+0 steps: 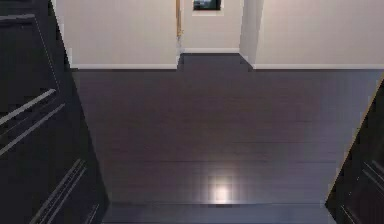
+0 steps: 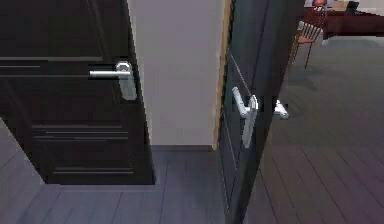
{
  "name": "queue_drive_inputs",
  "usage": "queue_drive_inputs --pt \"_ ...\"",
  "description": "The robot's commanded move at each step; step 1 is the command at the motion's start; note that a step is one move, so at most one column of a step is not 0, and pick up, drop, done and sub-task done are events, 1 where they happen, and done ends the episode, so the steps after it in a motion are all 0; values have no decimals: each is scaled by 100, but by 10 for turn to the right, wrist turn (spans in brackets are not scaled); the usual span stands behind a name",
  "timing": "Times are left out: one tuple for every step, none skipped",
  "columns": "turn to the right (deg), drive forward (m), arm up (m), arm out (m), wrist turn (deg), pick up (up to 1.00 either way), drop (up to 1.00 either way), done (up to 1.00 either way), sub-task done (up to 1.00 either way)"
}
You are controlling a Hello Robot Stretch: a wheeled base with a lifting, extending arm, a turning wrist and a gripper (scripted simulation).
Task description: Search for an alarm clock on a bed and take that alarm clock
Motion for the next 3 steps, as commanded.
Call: queue_drive_inputs --pt "270 0 0 0 0 0 0 0 0" --pt "0 100 0 0 0 0 0 0 0" --pt "0 80 0 0 0 0 0 0 0"
